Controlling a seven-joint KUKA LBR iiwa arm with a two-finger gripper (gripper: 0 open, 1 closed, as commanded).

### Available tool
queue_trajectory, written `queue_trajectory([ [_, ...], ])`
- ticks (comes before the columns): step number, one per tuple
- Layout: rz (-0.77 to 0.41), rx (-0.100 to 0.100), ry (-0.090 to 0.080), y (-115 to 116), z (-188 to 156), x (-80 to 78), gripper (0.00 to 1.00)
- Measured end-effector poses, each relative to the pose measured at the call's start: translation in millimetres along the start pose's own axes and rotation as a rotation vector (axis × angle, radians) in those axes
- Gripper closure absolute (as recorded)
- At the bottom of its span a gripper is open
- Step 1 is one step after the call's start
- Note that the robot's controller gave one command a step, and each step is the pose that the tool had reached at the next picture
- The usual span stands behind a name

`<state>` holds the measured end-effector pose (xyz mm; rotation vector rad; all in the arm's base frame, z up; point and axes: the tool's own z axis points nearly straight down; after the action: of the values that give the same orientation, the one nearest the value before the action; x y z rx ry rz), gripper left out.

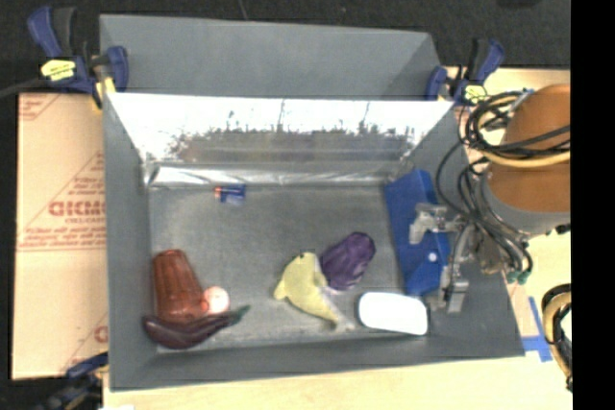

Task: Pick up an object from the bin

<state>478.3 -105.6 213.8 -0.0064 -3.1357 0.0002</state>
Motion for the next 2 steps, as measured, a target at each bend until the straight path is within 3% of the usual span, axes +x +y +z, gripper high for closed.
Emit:
queue_trajectory([
  [1,-0.004,0.002,-0.008,0,-4,-1.7,0.00],
  [2,-0.233,0.004,-0.010,55,21,0.1,0.00],
])
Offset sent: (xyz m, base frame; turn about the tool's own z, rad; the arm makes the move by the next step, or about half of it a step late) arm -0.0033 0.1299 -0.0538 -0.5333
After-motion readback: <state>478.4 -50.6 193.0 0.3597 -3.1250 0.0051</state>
